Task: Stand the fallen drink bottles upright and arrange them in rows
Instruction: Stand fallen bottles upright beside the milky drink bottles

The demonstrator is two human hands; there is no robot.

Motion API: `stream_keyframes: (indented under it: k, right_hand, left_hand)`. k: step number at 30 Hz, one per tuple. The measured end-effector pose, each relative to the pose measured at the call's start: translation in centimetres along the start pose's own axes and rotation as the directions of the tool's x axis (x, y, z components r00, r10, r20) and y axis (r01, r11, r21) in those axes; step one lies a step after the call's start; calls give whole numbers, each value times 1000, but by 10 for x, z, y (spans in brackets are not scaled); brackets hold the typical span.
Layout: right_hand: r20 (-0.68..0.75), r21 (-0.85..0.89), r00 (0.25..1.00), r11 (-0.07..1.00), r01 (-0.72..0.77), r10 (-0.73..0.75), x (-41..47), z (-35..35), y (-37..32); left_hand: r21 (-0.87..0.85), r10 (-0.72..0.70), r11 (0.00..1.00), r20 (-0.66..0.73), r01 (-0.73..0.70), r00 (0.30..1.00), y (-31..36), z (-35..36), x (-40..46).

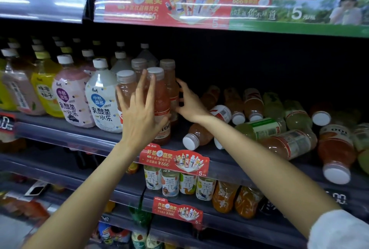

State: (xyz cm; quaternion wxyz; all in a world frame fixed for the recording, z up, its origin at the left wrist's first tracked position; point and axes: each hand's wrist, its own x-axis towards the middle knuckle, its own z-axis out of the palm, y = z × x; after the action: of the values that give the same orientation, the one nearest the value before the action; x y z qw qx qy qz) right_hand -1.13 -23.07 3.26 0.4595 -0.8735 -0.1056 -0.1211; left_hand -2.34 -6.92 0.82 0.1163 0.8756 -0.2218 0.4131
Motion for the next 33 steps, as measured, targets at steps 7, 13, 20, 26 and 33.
stream_keyframes:
  k: [7,13,20,26,33]
  right_hand:
    - [233,-337,964,920,200,-125,-41,-71,17]
    - [281,-647,953,712,273,-110,-49,-106,43]
    - [401,-688,914,641,340,-54,-47,-111,59]
    - [387,-621,916,705,343,-106,-47,-113,62]
    - [216,-145,973,982,119,-85,-59,-79,25]
  left_hand:
    - [-29,-30,999,-92,28,995,4,-1,-6]
    - [-298,101,949,-13,-100,995,55,-6,-28]
    - [-303,-100,921,427,246,899,78,20,-33]
    - [-538,-62,833,146,131,987,70,1,-26]
    - [-673,-202,737,-149,51,968,70,-55,19]
